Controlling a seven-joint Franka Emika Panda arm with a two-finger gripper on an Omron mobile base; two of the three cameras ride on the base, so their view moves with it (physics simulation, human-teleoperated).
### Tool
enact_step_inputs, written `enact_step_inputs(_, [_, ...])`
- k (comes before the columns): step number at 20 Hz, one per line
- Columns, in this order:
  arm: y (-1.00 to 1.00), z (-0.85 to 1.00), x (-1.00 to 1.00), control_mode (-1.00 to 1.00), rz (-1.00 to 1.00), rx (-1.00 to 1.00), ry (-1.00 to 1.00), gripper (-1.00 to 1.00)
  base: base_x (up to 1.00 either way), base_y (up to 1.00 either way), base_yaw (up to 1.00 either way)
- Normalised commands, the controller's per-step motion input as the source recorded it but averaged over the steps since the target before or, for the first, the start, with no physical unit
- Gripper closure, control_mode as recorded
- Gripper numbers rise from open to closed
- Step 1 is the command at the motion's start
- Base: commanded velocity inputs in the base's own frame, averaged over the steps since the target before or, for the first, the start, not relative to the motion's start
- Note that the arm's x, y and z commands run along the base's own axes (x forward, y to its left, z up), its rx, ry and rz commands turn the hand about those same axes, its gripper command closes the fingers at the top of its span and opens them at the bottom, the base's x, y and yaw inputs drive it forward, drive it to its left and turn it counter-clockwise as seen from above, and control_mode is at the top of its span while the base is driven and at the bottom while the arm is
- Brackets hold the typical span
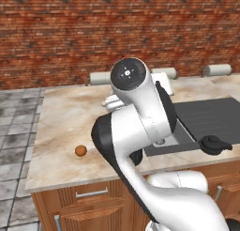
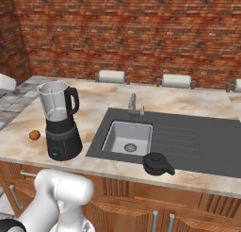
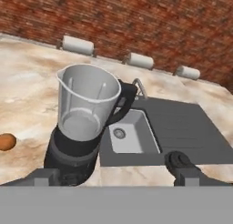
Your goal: Open the blender lid, put the tangerine in the blender, close the lid, and start the blender.
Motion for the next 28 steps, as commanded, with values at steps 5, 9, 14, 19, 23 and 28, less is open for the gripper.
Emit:
enact_step_inputs(5, [1.0, -0.46, 0.12, -1.0, 0.1, -0.13, 0.21, -1.0, 0.0, 0.0, 0.0])
enact_step_inputs(9, [0.96, -0.51, 0.39, -1.0, 0.1, -0.05, 0.24, -1.0, 0.0, 0.0, 0.0])
enact_step_inputs(14, [0.56, -0.61, 0.54, -1.0, 0.11, 0.0, 0.27, -1.0, 0.0, 0.0, 0.0])
enact_step_inputs(19, [0.3, -0.65, 0.58, -1.0, 0.13, 0.0, 0.21, -1.0, 0.0, 0.0, 0.0])
enact_step_inputs(23, [0.2, -0.55, 0.38, -1.0, 0.07, -0.01, 0.07, -1.0, 0.0, 0.0, 0.0])
enact_step_inputs(28, [0.02, -0.56, 0.22, -1.0, 0.03, -0.01, 0.0, -1.0, 0.0, 0.0, 0.0])
